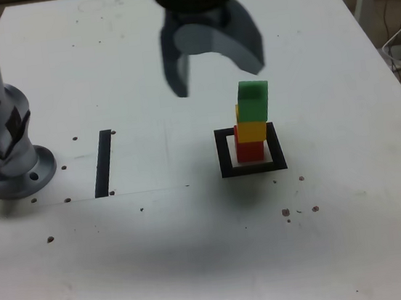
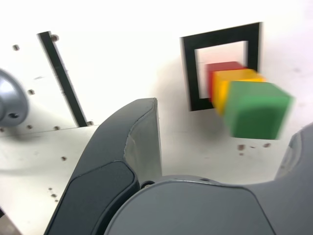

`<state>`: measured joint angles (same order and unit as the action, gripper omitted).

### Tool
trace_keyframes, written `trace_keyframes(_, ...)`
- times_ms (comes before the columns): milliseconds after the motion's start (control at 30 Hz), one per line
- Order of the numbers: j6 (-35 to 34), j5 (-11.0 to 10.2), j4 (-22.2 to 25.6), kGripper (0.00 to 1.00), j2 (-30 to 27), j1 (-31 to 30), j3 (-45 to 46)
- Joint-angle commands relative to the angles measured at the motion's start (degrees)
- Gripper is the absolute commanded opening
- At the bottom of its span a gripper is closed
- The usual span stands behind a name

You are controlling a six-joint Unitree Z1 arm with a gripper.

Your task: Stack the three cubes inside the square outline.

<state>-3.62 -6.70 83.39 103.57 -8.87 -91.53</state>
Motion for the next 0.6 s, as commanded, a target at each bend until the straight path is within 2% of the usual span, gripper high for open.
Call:
trace_keyframes(0, -0.6, 0.2, 0.1, 0.99, -2.0, 0.3, 2.2)
trace_keyframes(333, -2.1, 0.2, -1.1, 0.99, -11.5, 1.3, 17.8)
trace_keyframes(567, -2.5, 1.2, -5.1, 0.99, -16.0, 1.6, 28.0)
